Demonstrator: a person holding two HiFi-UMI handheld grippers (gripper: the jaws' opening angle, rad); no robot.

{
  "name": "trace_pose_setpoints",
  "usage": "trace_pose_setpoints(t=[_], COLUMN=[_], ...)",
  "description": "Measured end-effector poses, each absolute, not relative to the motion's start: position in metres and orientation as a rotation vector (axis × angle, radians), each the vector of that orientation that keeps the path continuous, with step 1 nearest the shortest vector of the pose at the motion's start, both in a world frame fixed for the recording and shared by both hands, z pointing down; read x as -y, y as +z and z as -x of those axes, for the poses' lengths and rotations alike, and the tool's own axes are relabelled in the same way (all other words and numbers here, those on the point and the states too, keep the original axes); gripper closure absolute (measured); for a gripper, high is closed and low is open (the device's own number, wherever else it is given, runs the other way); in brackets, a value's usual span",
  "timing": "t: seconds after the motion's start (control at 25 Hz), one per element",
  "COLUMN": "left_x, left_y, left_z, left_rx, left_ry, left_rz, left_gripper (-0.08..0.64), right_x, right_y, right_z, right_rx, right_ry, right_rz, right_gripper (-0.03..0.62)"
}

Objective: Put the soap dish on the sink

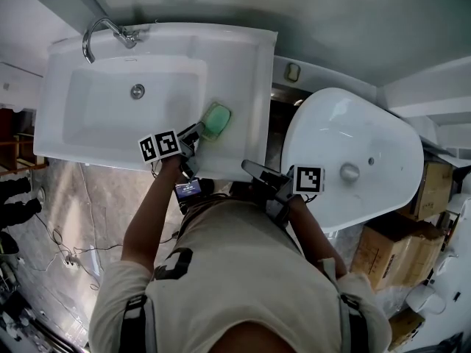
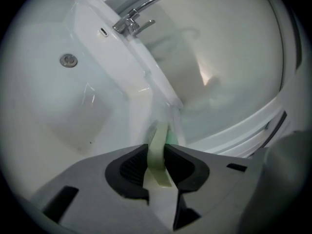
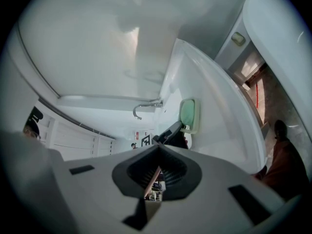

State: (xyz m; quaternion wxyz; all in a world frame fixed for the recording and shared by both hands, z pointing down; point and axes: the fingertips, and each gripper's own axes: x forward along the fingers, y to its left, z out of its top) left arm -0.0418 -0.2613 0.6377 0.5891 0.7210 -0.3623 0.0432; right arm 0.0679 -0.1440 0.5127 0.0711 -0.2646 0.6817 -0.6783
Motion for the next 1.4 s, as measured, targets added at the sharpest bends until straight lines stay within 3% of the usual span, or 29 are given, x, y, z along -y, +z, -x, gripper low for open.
trace_pose_setpoints(t=[0.2, 0.56, 1.12, 1.4], left_x=[0.259, 0.237, 0.223, 0.231], left_y=[0.644, 0.646, 0.647, 0.649], left_z=[0.045, 0.033, 0.018, 0.005], left_rx=[0.891, 0.702, 0.633, 0.706], left_ry=[0.346, 0.648, 1.020, 0.977], left_rz=[-1.812, -2.058, -2.399, -2.382], left_gripper=[0.428, 0.287, 0.261, 0.261], right_x=[0.143, 0.143, 0.144, 0.144], right_y=[0.513, 0.513, 0.512, 0.514], right_z=[-0.069, -0.068, -0.066, -0.064], right_rx=[-2.047, -2.039, -2.053, -2.063], right_ry=[-2.043, -2.052, -2.034, -2.031], right_rz=[0.805, 0.819, 0.819, 0.812], right_gripper=[0.581, 0.581, 0.581, 0.581])
